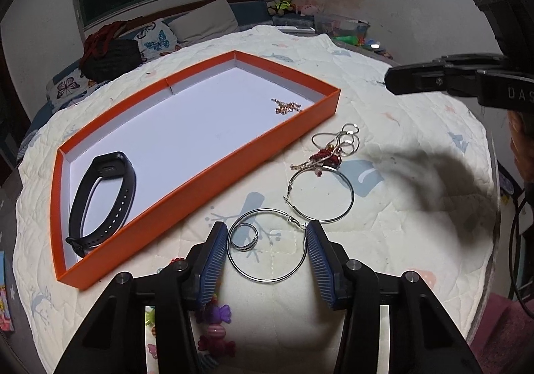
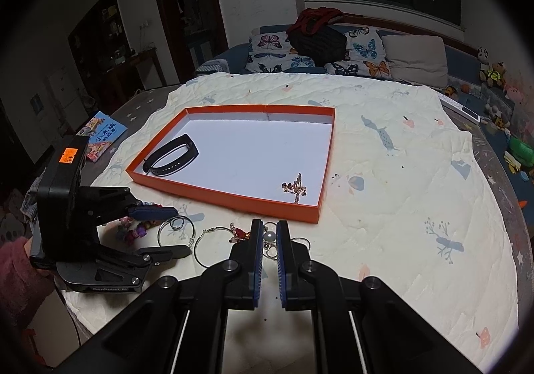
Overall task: Organize jewelry
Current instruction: 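Carry the hoop into the tray while the right tool places a pearl stud earring there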
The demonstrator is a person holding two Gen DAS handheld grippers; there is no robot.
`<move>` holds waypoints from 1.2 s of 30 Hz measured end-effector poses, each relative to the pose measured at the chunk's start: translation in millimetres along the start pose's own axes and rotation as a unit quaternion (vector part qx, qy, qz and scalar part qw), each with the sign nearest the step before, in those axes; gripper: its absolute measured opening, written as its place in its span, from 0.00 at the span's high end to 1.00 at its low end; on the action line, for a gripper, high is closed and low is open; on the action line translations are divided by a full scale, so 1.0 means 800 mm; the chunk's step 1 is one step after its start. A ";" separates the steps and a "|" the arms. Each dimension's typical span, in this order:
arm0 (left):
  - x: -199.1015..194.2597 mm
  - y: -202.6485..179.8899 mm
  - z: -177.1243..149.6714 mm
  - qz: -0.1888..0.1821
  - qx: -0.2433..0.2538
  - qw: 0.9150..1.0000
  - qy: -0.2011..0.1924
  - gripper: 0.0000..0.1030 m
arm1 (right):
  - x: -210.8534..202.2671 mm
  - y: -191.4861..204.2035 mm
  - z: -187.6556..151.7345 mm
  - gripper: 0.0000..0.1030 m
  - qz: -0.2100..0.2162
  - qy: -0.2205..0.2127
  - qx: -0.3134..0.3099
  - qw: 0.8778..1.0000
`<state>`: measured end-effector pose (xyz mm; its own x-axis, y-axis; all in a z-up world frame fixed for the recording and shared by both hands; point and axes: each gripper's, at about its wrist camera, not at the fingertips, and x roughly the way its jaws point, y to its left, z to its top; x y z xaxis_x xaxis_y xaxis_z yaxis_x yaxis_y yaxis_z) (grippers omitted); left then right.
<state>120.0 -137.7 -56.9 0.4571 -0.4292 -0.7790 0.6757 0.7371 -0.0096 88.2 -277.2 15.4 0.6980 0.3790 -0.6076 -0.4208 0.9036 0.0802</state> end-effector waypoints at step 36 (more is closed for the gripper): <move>0.066 0.115 0.093 0.033 -0.124 0.992 0.008 0.50 | 0.137 -0.021 0.070 0.90 -0.021 0.070 -0.030 0.997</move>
<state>249.5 -131.7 -52.6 0.4852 -0.3681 -0.7932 0.4797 0.8704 -0.1105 204.0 -239.3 -8.7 0.6300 0.3058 -0.7139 -0.4299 0.9029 0.0074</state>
